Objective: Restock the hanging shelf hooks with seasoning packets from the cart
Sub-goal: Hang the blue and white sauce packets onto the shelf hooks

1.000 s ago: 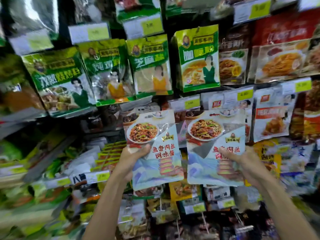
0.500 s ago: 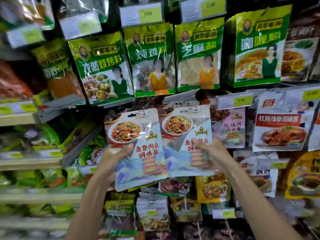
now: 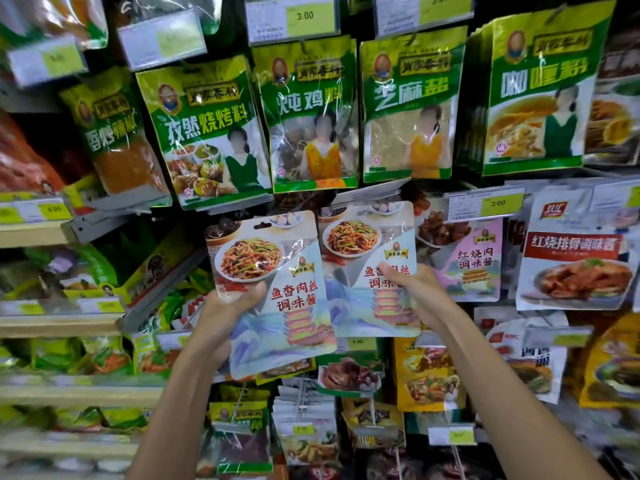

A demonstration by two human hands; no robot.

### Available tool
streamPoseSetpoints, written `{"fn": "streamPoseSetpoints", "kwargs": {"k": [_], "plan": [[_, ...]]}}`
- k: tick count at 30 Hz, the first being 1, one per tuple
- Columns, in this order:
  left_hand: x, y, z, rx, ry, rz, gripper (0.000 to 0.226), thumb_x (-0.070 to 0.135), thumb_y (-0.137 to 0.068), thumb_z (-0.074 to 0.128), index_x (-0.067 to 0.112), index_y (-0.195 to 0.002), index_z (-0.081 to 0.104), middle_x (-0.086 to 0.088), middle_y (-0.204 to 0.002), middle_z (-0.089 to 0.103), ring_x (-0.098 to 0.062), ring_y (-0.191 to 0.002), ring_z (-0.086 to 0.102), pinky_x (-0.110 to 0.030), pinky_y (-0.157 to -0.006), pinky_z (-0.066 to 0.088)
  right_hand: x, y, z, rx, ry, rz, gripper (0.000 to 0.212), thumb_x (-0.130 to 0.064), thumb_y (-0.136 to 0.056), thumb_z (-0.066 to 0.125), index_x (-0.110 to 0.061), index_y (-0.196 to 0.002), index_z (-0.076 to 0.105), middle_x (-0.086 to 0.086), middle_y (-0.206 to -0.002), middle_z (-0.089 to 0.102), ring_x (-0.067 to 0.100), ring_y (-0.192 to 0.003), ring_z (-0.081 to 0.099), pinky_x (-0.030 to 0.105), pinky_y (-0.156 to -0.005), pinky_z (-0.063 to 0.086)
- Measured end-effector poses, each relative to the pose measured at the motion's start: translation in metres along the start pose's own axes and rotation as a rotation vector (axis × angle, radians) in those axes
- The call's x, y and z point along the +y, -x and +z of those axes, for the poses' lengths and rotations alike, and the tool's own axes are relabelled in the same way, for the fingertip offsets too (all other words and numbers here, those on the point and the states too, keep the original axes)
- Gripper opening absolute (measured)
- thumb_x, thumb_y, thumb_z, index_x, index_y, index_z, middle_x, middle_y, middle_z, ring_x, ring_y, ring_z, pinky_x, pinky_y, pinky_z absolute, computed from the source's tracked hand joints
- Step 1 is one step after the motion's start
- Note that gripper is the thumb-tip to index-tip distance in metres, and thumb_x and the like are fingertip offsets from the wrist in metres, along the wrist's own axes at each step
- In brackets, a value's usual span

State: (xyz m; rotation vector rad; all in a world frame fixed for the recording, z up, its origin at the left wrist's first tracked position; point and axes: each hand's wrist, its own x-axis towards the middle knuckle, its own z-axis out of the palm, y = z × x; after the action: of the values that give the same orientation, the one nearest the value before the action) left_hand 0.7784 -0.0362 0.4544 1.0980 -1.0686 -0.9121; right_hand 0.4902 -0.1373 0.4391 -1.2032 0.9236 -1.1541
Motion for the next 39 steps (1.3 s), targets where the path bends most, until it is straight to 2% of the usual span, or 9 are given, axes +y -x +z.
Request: {"fn": "streamPoseSetpoints", "kwargs": {"k": [10,13,16,19,21,26,30,34,39], "plan": [[-0.001,-0.008,0.019,-0.025,0.074,-0.022,0.049,0.022,-0.071,0.074,0.006,-0.116,0.064,-0.014,-0.111,0.071,-0.033,-0.106,0.066,-0.050,-0.094,0.050,-0.006,-0.016,0.006,0.070,0.059,0.002,0.020,-0.022,-0.085,0.071,-0.011,-0.102,0.069,0.005,-0.098,0.075,0.025,-0.098,0.069,0.044,-0.093,0.051],[-0.005,-0.012,0.023,-0.024,0.080,-0.035,0.048,0.020,-0.071,0.074,0.006,-0.115,0.065,-0.014,-0.111,0.071,-0.033,-0.106,0.065,-0.050,-0.094,0.050,-0.008,-0.024,0.011,0.136,0.073,0.050,0.037,-0.024,-0.085,0.071,-0.006,-0.117,0.063,0.011,-0.116,0.069,0.029,-0.114,0.060,0.048,-0.101,0.044],[-0.010,-0.012,0.029,-0.048,0.077,-0.053,0.032,0.021,-0.069,0.075,0.015,-0.101,0.073,-0.012,-0.106,0.073,-0.031,-0.103,0.067,-0.047,-0.090,0.052,-0.010,-0.028,0.013,0.167,0.076,0.089,0.047,-0.028,-0.086,0.070,-0.003,-0.124,0.056,0.014,-0.117,0.067,0.028,-0.104,0.064,0.037,-0.076,0.052],[-0.019,-0.011,0.036,-0.069,0.052,-0.074,0.023,0.020,-0.069,0.076,0.015,-0.091,0.075,-0.014,-0.101,0.073,-0.032,-0.100,0.067,-0.046,-0.089,0.052,-0.007,-0.024,0.011,0.188,0.080,0.095,0.029,-0.030,-0.085,0.071,-0.007,-0.101,0.064,0.008,-0.088,0.071,0.016,-0.070,0.069,0.024,-0.049,0.054],[-0.027,-0.011,0.043,-0.084,0.012,-0.069,0.021,0.016,-0.073,0.075,0.013,-0.094,0.073,-0.012,-0.099,0.074,-0.029,-0.097,0.068,-0.042,-0.086,0.054,-0.004,-0.015,0.006,0.230,0.199,0.020,0.018,-0.027,-0.085,0.072,-0.011,-0.090,0.065,0.001,-0.081,0.070,0.001,-0.060,0.064,0.017,-0.045,0.050],[-0.033,-0.017,0.078,-0.161,-0.026,-0.085,0.029,0.024,-0.069,0.077,0.013,-0.096,0.073,-0.007,-0.099,0.075,-0.023,-0.097,0.069,-0.035,-0.084,0.056,-0.003,0.027,-0.025,0.364,0.748,-0.231,0.030,-0.011,-0.090,0.065,-0.002,-0.119,0.060,0.010,-0.110,0.069,0.021,-0.096,0.065,0.034,-0.084,0.054],[-0.030,-0.029,0.111,-0.228,0.029,-0.119,0.034,0.025,-0.067,0.078,0.009,-0.096,0.072,-0.016,-0.105,0.072,-0.032,-0.102,0.066,-0.046,-0.092,0.052,-0.039,0.059,-0.044,0.586,0.808,-0.637,0.016,-0.012,-0.094,0.058,-0.008,-0.108,0.066,0.006,-0.096,0.071,0.018,-0.081,0.065,0.029,-0.070,0.051],[-0.034,-0.040,0.134,-0.239,0.112,-0.207,0.036,0.020,-0.066,0.078,0.004,-0.098,0.070,-0.018,-0.100,0.073,-0.033,-0.093,0.070,-0.043,-0.079,0.058,-0.073,0.055,-0.055,0.730,1.039,-1.002,0.020,-0.002,-0.091,0.059,0.000,-0.110,0.067,0.015,-0.104,0.068,0.030,-0.097,0.063,0.027,-0.083,0.044],[-0.039,-0.051,0.138,-0.212,0.093,-0.212,0.047,0.023,-0.065,0.079,-0.009,-0.095,0.063,-0.026,-0.102,0.069,-0.038,-0.095,0.068,-0.050,-0.086,0.055,-0.081,0.032,-0.067,0.699,1.255,-1.052,0.037,-0.006,-0.092,0.059,0.000,-0.128,0.056,0.019,-0.130,0.055,0.033,-0.123,0.049,0.041,-0.105,0.039]]}}
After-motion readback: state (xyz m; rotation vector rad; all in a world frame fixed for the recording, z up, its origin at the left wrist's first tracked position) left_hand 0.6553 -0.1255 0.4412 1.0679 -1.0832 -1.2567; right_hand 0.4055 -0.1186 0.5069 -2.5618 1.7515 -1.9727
